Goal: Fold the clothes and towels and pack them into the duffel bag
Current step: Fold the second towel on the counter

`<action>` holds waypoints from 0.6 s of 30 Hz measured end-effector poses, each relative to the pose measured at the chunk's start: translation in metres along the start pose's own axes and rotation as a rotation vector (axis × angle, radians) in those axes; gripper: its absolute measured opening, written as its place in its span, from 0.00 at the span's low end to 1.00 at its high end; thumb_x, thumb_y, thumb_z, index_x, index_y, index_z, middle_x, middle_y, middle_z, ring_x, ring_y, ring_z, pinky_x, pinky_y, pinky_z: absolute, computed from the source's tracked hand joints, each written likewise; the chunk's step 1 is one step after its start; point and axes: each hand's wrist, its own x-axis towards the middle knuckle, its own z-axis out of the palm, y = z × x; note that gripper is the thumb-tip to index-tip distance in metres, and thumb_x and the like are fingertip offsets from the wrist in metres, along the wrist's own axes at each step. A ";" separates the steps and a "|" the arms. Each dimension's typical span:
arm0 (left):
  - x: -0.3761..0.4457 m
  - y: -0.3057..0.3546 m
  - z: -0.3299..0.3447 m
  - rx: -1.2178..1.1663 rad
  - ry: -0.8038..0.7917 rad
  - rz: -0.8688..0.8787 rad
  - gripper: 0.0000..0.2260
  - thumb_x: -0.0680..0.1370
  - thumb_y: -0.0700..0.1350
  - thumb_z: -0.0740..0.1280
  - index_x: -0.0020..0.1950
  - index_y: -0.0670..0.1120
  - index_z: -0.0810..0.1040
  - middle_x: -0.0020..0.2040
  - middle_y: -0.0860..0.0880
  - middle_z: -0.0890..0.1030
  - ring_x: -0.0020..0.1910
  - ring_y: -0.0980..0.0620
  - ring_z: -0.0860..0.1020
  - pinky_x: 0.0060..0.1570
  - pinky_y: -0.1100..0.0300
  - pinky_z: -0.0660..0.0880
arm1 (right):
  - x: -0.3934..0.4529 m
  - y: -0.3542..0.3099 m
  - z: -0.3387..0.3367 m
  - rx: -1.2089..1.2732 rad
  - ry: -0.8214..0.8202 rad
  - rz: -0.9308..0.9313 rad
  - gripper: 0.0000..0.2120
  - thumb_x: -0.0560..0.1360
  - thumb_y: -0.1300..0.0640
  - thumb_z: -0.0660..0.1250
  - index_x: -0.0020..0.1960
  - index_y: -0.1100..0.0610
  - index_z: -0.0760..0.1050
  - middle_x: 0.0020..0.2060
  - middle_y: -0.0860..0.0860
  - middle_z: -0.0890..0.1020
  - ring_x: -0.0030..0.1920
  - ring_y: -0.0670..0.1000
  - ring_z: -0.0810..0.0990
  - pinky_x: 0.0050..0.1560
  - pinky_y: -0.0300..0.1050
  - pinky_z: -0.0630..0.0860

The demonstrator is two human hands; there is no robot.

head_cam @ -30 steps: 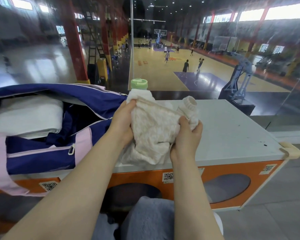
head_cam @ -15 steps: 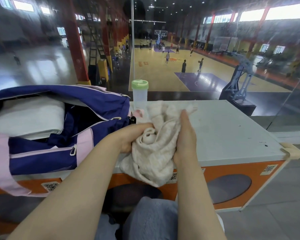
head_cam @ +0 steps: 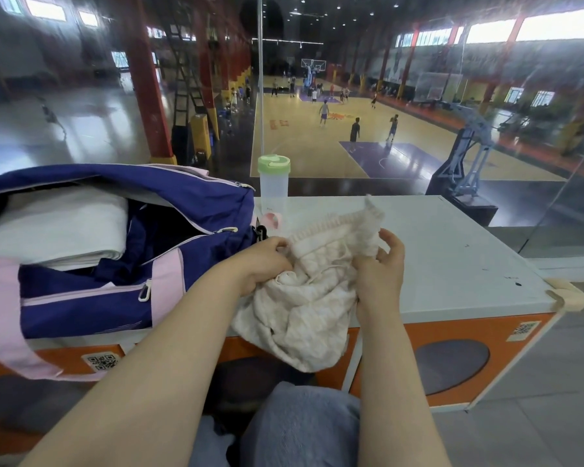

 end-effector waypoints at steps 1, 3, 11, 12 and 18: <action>0.001 -0.001 0.000 -0.013 0.001 -0.001 0.28 0.73 0.34 0.66 0.72 0.52 0.69 0.64 0.49 0.75 0.57 0.49 0.77 0.53 0.55 0.78 | 0.001 -0.001 -0.001 0.008 0.042 0.018 0.25 0.72 0.68 0.61 0.63 0.46 0.68 0.52 0.49 0.80 0.52 0.53 0.82 0.54 0.54 0.80; -0.001 0.001 0.000 -0.049 0.044 0.019 0.27 0.75 0.32 0.64 0.73 0.49 0.68 0.66 0.48 0.73 0.60 0.48 0.76 0.55 0.57 0.77 | 0.002 -0.004 -0.005 0.044 0.163 0.035 0.22 0.71 0.64 0.62 0.64 0.51 0.69 0.53 0.48 0.80 0.53 0.51 0.81 0.56 0.54 0.79; -0.011 0.022 -0.010 -0.624 0.577 0.480 0.20 0.71 0.28 0.58 0.50 0.49 0.80 0.50 0.47 0.83 0.47 0.49 0.82 0.44 0.57 0.81 | 0.003 -0.018 -0.014 0.237 0.281 -0.052 0.15 0.77 0.52 0.61 0.33 0.53 0.65 0.28 0.45 0.68 0.29 0.45 0.65 0.32 0.42 0.65; -0.016 0.028 -0.014 -0.732 0.616 0.515 0.18 0.73 0.28 0.59 0.49 0.48 0.79 0.48 0.47 0.83 0.43 0.51 0.81 0.40 0.58 0.80 | 0.002 -0.023 -0.014 0.250 0.288 -0.061 0.16 0.77 0.53 0.61 0.32 0.53 0.63 0.27 0.45 0.66 0.28 0.45 0.64 0.31 0.41 0.63; -0.025 0.037 -0.016 -0.974 0.345 0.358 0.12 0.75 0.31 0.57 0.45 0.44 0.77 0.40 0.45 0.80 0.39 0.48 0.79 0.42 0.53 0.77 | -0.004 -0.037 -0.010 0.230 0.083 -0.177 0.14 0.75 0.67 0.58 0.46 0.50 0.75 0.39 0.46 0.79 0.38 0.45 0.77 0.39 0.41 0.76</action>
